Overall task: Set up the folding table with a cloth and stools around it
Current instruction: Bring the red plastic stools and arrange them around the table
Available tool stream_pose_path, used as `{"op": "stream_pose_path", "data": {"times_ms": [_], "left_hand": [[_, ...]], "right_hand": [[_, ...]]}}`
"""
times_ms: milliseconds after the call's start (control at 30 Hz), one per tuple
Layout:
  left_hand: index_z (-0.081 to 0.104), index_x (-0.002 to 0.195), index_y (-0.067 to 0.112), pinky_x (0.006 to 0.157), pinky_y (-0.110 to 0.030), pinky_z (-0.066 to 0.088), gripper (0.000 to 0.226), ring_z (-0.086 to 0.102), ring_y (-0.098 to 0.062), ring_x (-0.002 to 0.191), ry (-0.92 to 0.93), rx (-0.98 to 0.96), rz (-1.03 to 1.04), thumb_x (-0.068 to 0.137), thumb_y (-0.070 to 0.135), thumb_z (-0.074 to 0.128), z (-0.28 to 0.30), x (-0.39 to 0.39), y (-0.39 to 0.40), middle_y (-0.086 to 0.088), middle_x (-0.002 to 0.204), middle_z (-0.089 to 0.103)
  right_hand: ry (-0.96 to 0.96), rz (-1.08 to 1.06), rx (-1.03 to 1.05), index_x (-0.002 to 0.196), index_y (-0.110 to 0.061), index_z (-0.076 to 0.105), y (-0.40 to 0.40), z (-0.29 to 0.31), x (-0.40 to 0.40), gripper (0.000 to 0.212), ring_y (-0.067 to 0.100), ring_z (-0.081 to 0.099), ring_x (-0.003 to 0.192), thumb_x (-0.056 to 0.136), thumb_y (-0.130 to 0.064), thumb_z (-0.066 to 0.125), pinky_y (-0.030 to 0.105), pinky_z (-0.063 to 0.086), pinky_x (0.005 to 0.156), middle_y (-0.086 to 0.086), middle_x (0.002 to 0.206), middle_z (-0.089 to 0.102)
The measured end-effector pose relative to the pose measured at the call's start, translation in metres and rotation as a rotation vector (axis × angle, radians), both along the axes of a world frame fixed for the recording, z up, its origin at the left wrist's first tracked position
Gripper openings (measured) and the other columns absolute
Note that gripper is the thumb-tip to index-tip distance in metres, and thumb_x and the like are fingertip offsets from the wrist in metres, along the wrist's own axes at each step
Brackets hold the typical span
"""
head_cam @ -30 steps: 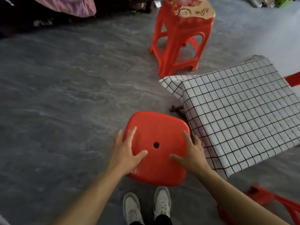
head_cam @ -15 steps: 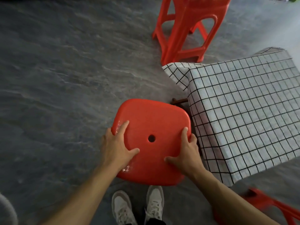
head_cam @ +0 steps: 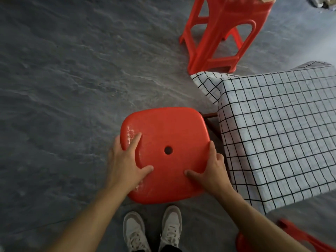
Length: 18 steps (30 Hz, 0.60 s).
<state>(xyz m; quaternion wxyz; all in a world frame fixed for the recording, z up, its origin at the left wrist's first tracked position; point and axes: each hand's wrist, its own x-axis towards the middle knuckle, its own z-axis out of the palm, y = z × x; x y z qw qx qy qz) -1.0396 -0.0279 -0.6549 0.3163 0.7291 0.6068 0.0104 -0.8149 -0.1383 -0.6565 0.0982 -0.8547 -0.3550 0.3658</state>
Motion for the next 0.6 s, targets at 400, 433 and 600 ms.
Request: {"op": "stream_pose_path", "data": {"times_ms": [400,433,600], "left_hand": [[0.021,0.149,0.043,0.113,-0.044,0.031,0.123,0.028,-0.027,0.139,-0.042,-0.056,0.085,0.05,0.044,0.093,-0.003,-0.002,0.007,-0.006,0.15,0.022],[0.022,0.149,0.044,0.113,-0.044,0.03,0.122,0.027,-0.026,0.139,-0.057,-0.061,0.085,0.05,0.043,0.093,-0.003,-0.005,0.006,-0.006,0.151,0.021],[0.027,0.148,0.042,0.114,-0.044,0.028,0.109,0.021,-0.021,0.142,-0.16,-0.07,0.114,0.059,0.036,0.09,-0.004,-0.018,-0.003,0.001,0.153,0.015]], "right_hand": [[-0.053,0.119,-0.073,0.153,-0.019,-0.009,0.0,0.013,-0.011,0.135,0.034,0.03,0.132,0.061,-0.049,0.086,0.044,0.035,0.11,0.017,0.147,0.022],[-0.049,0.125,-0.083,0.153,-0.019,-0.009,-0.001,0.013,-0.014,0.135,0.034,0.031,0.132,0.06,-0.05,0.086,0.044,0.036,0.109,0.017,0.146,0.023],[-0.037,0.177,-0.133,0.15,-0.019,0.001,0.011,0.018,0.001,0.125,0.037,0.046,0.123,0.063,-0.059,0.081,0.047,0.044,0.101,0.018,0.138,0.035]]}}
